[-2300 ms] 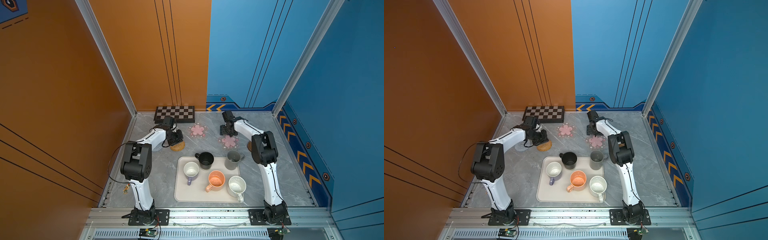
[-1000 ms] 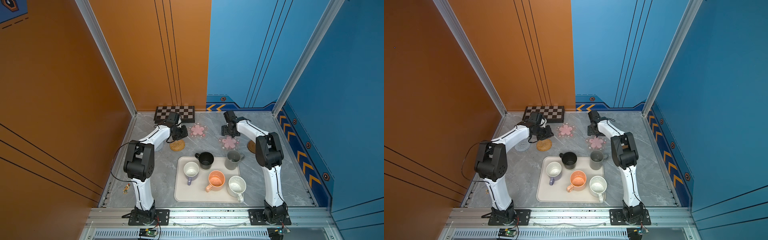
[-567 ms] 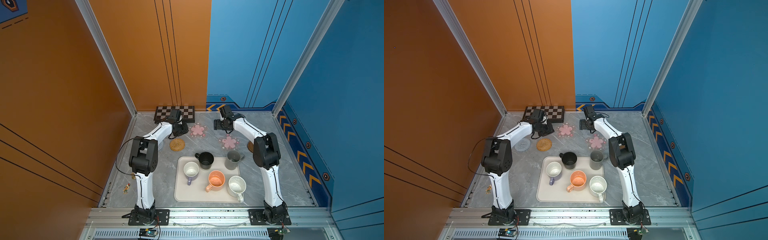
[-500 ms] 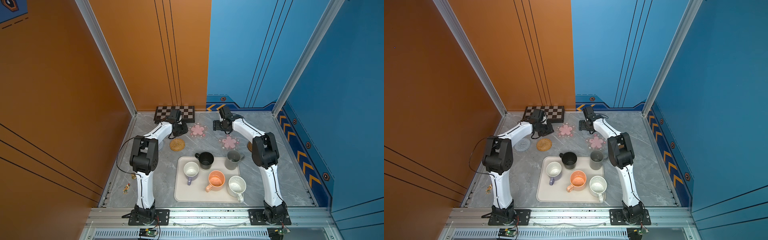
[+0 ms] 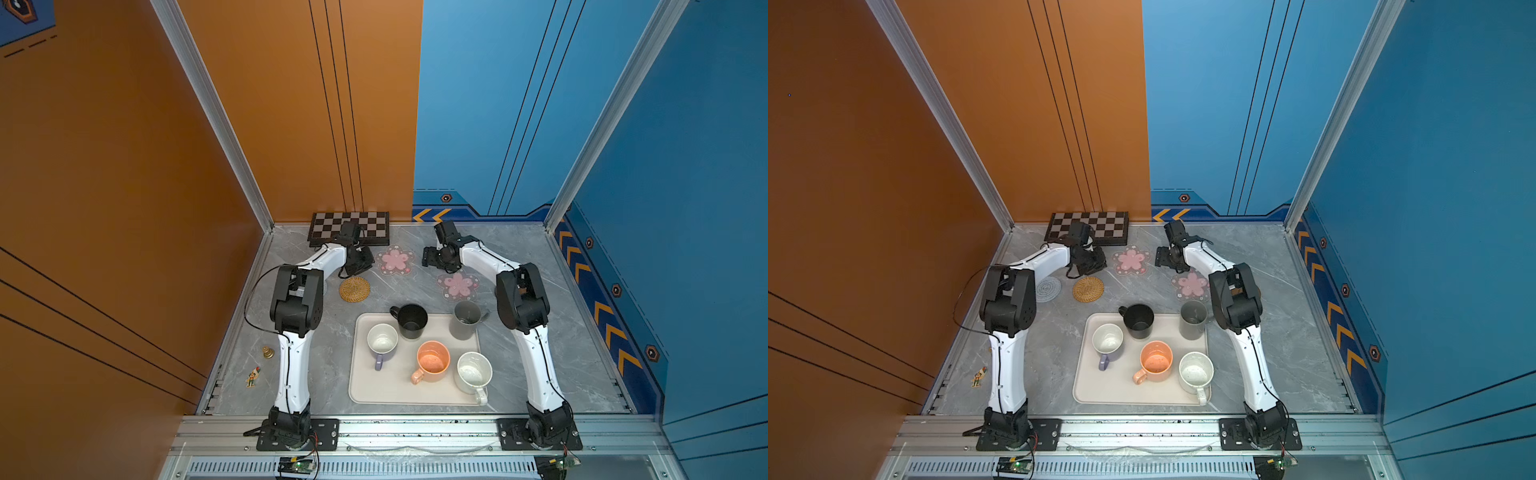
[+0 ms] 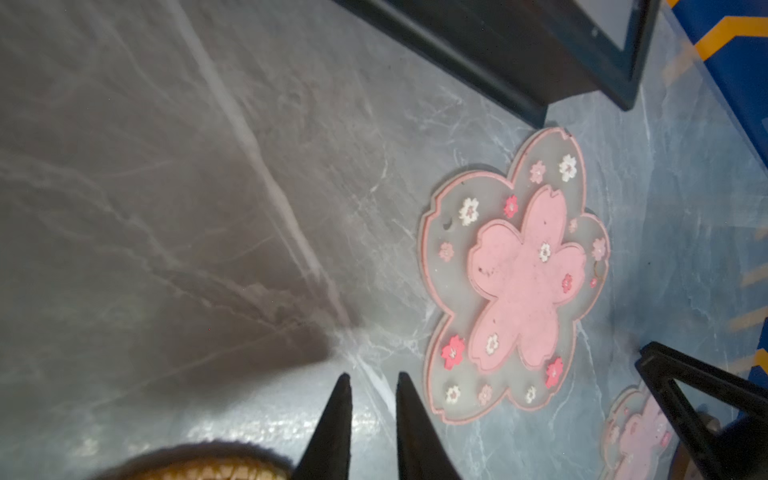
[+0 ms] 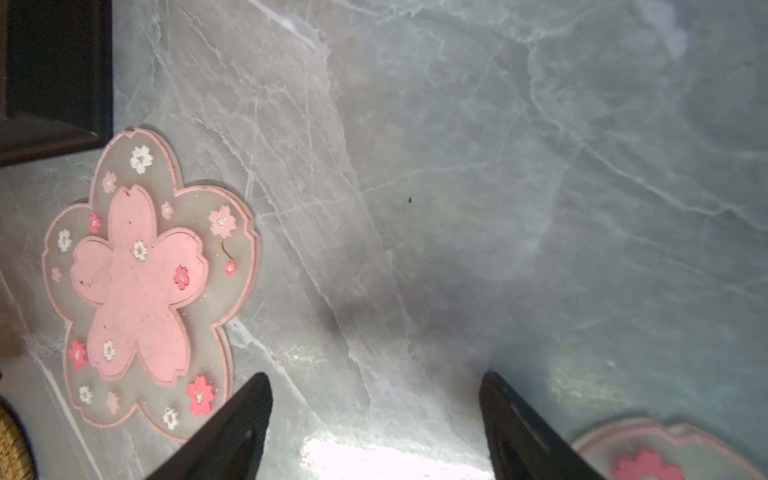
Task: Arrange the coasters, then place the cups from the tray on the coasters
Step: 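Move both grippers farther from the robot toward the chessboard and pink coasters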
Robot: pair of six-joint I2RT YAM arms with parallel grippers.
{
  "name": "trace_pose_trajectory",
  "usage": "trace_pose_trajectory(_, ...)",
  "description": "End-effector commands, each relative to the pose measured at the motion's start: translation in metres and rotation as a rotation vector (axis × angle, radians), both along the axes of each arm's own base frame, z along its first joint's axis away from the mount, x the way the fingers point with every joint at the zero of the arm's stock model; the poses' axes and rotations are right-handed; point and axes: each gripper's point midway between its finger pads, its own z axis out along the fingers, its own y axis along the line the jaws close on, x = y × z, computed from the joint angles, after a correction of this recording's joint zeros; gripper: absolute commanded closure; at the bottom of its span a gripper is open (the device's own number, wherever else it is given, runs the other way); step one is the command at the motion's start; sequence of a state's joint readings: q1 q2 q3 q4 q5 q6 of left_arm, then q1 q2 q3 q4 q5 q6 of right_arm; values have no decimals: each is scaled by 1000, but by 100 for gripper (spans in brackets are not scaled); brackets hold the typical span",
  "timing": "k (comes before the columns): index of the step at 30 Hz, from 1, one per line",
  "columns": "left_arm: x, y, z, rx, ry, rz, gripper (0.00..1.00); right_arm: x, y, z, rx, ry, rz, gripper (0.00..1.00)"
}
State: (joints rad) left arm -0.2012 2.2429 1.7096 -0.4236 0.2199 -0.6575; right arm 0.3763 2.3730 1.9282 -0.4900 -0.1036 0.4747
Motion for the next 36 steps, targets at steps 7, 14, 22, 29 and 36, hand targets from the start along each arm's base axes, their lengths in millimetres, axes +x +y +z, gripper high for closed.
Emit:
trace_pose_trajectory(7, 39, 10, -11, -83, -80, 135, 78, 7, 30, -15, 122, 7, -5, 19)
trace_pose_trajectory(14, 54, 0, -23, -154, -81, 145, 78, 7, 51, -25, 185, 20, -4, 19)
trace_pose_trajectory(22, 62, -19, -26, -213, -104, 127, 78, 1, 70, -41, 203, 47, 15, 19)
trace_pose_trajectory(29, 49, -37, -30, -252, -76, 104, 78, -3, 79, -42, 204, 50, 30, 19)
trace_pose_trajectory(36, 35, -47, -31, -255, -60, 78, 79, -19, 83, -39, 204, 69, 53, 20)
